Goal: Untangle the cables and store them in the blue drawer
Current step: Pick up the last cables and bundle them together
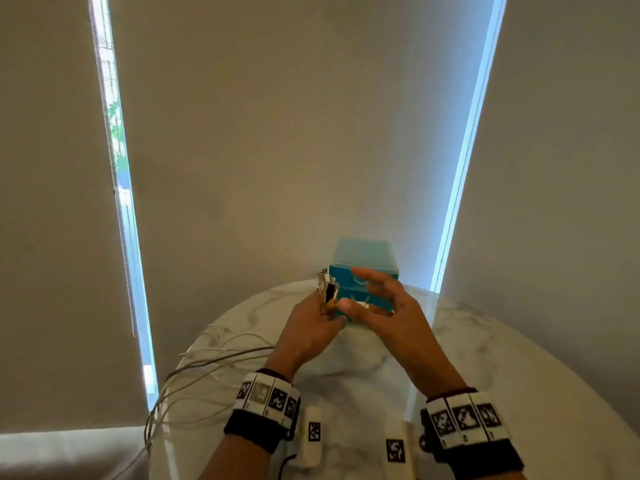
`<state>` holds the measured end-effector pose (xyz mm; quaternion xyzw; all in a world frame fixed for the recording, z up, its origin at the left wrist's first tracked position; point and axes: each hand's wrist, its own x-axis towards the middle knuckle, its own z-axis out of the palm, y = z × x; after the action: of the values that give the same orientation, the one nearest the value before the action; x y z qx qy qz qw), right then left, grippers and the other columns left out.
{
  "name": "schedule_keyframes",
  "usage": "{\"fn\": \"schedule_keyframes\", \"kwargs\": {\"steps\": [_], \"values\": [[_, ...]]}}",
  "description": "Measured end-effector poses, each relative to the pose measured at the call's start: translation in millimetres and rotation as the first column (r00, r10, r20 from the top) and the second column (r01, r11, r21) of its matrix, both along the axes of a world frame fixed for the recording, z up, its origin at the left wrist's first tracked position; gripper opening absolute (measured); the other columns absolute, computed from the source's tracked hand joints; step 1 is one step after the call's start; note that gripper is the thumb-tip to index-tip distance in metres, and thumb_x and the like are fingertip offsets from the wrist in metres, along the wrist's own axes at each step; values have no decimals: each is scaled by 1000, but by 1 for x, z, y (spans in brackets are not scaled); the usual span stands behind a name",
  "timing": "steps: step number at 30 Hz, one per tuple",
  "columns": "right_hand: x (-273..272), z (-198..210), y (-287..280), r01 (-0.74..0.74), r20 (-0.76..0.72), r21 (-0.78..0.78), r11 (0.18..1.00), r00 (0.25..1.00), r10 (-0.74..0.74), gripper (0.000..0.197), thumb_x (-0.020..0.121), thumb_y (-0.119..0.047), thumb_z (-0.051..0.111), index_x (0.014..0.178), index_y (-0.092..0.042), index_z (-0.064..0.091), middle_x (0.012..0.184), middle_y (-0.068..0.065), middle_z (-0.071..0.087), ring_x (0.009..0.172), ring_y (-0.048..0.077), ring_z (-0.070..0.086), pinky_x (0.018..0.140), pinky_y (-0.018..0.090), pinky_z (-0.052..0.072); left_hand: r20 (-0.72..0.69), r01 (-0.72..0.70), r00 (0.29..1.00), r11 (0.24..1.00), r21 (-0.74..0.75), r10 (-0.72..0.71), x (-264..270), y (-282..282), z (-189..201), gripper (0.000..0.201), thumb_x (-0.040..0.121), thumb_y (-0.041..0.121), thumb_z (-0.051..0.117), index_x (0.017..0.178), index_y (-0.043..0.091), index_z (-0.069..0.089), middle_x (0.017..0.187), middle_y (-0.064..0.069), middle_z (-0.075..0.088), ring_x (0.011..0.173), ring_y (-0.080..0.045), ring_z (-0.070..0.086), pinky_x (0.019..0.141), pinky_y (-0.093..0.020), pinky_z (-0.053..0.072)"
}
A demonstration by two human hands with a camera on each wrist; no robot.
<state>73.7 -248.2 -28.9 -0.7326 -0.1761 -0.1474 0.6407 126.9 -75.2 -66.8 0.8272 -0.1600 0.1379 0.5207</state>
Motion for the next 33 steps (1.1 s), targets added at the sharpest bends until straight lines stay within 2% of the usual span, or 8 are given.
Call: {"fn": "schedule_keyframes", "kwargs": {"steps": [3, 6, 10, 15, 17, 20, 25, 33], "values": [[2, -16, 3, -1, 28, 1, 1000, 1000, 1, 49, 99, -32, 75, 143, -48, 60, 150, -17, 54, 124, -10, 61, 92, 10, 54, -39, 58, 998, 976, 211, -51, -2, -10, -3, 24, 100, 35, 66, 124, 34, 68, 115, 10, 77, 105, -11, 71, 96, -40, 59], [7, -29, 9, 61, -23, 65, 996, 998, -60, 35, 112, -39, 51, 143, -55, 58, 156, -17, 52, 132, -10, 56, 101, 15, 51, -46, 143, 990, 945, 293, -135, -6, -20, 0, 20, 101, 35, 68, 119, 28, 70, 112, 6, 76, 102, -13, 71, 96, -39, 58], [11, -29, 11, 131, -85, 213, 968, 990, -115, 31, 105, -60, 54, 132, -53, 68, 137, -21, 70, 124, -2, 66, 108, 31, 54, -84, 208, 978, 838, 504, -192, -10, -35, -3, 23, 100, 36, 72, 116, 19, 73, 109, -1, 76, 99, -18, 70, 95, -40, 58], [7, -22, 6, 181, -118, 196, 964, 980, -160, 45, 96, -72, 52, 104, -38, 80, 108, -24, 78, 106, -6, 70, 87, 13, 53, -35, 87, 996, 857, 509, -80, -3, -38, -9, 25, 100, 47, 69, 110, 25, 73, 102, 3, 76, 91, -15, 70, 90, -42, 60], [8, -28, 5, 151, -176, 180, 972, 977, -120, 51, 84, -80, 61, 106, -37, 77, 107, -21, 79, 106, -2, 71, 93, 19, 54, -16, 69, 997, 881, 469, -69, -2, -38, -9, 25, 101, 49, 68, 113, 28, 74, 104, 4, 77, 92, -12, 70, 90, -38, 60], [11, -39, 6, 189, -237, 170, 967, 961, -146, 43, 85, -64, 79, 115, -34, 75, 117, -11, 77, 115, 11, 71, 105, 36, 57, 20, 45, 998, 886, 462, -62, -3, -39, -11, 27, 102, 47, 67, 122, 30, 74, 113, 4, 78, 96, -11, 71, 91, -31, 58], [11, -43, -6, 246, -133, 210, 946, 966, -221, 25, 101, -27, 73, 126, -26, 72, 117, -16, 74, 99, -10, 71, 76, 11, 57, 49, -6, 999, 889, 457, -19, 1, -39, -13, 32, 98, 62, 65, 112, 36, 78, 97, 12, 78, 83, -5, 69, 81, -31, 60], [17, -46, 3, 242, -81, 41, 969, 968, -238, 13, 108, -33, 63, 103, -40, 73, 120, -5, 72, 110, 3, 69, 106, 32, 58, 66, -66, 997, 853, 518, 37, 3, -45, -9, 19, 101, 47, 62, 95, 32, 71, 79, 10, 68, 71, -7, 65, 63, -24, 50]]}}
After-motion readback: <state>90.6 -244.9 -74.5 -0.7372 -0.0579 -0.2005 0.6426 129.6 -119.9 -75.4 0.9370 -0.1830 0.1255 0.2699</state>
